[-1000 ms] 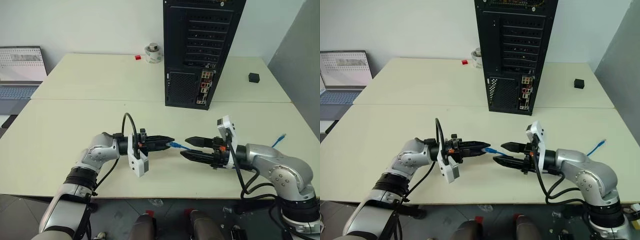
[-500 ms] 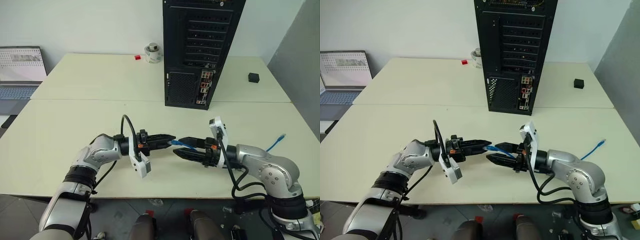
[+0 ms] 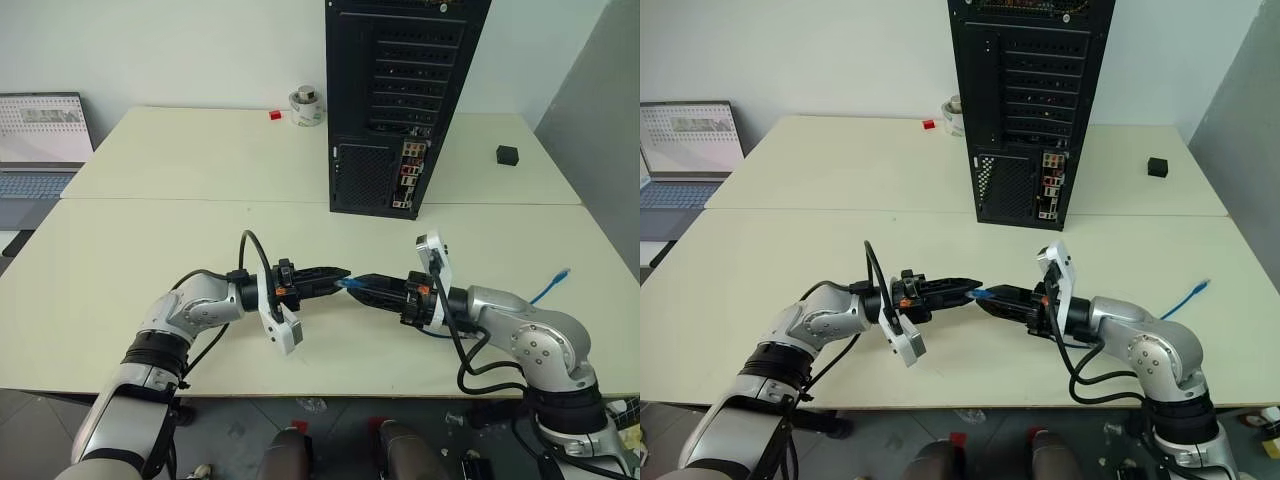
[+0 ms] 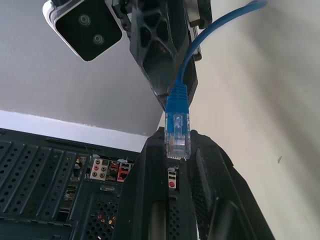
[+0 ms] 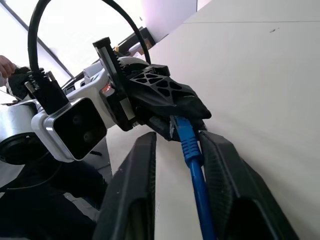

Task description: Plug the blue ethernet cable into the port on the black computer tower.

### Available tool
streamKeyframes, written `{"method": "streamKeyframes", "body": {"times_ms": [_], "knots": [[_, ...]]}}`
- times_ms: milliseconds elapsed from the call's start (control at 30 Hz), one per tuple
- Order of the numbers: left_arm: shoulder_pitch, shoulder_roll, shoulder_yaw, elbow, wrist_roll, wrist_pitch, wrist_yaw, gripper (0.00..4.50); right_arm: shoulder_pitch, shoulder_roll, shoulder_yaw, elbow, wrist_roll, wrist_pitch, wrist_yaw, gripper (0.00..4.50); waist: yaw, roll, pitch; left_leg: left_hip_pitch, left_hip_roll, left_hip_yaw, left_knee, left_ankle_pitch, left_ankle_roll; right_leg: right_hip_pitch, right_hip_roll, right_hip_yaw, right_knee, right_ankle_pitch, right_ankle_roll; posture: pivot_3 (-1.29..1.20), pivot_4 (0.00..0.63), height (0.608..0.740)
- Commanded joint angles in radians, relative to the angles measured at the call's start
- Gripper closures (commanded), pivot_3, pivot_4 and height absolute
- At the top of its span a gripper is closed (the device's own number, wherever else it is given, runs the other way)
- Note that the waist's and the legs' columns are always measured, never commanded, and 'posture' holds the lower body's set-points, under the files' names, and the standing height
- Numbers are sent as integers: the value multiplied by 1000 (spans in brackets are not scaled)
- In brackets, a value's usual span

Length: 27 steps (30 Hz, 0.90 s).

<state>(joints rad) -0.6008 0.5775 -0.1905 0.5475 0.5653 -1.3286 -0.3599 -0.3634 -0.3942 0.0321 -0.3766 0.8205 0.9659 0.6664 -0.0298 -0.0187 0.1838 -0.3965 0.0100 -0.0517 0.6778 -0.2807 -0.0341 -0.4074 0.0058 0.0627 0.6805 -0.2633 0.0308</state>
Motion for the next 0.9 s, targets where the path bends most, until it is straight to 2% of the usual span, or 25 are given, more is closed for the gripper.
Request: {"method": "streamKeyframes", "body": {"times_ms": [33, 100, 567, 600, 767, 900], "knots": [[-2, 12, -9, -41, -2, 15, 30, 4226, -20, 8, 4, -15, 5, -26, 8, 4140, 0, 0, 0, 0, 0, 0, 0, 0, 0, 0, 0, 0, 0, 0, 0, 0, 150, 740], [0, 12, -12, -46, -1, 20, 36, 4229, -23, 8, 5, -10, 0, -28, 11, 4441, 0, 0, 0, 0, 0, 0, 0, 0, 0, 0, 0, 0, 0, 0, 0, 0, 150, 740], [10, 26, -39, -48, -16, 39, 69, 4229, -64, -28, 10, 36, -5, -24, 52, 4482, 0, 0, 0, 0, 0, 0, 0, 0, 0, 0, 0, 0, 0, 0, 0, 0, 150, 740], [9, 27, -43, -46, -28, 42, 67, 3527, -66, -32, 10, 38, -5, -25, 55, 4482, 0, 0, 0, 0, 0, 0, 0, 0, 0, 0, 0, 0, 0, 0, 0, 0, 150, 740], [5, 45, -73, -33, -73, 78, 37, 2539, -71, -44, 7, 42, -1, -21, 64, 4492, 0, 0, 0, 0, 0, 0, 0, 0, 0, 0, 0, 0, 0, 0, 0, 0, 150, 740], [18, 53, -84, -7, -135, 203, -22, 1719, -80, -56, -8, 55, -27, -45, 49, 4494, -1, 0, 0, 0, 0, 0, 0, 0, 0, 0, 0, 0, 0, 0, 0, 0, 150, 740]]}}
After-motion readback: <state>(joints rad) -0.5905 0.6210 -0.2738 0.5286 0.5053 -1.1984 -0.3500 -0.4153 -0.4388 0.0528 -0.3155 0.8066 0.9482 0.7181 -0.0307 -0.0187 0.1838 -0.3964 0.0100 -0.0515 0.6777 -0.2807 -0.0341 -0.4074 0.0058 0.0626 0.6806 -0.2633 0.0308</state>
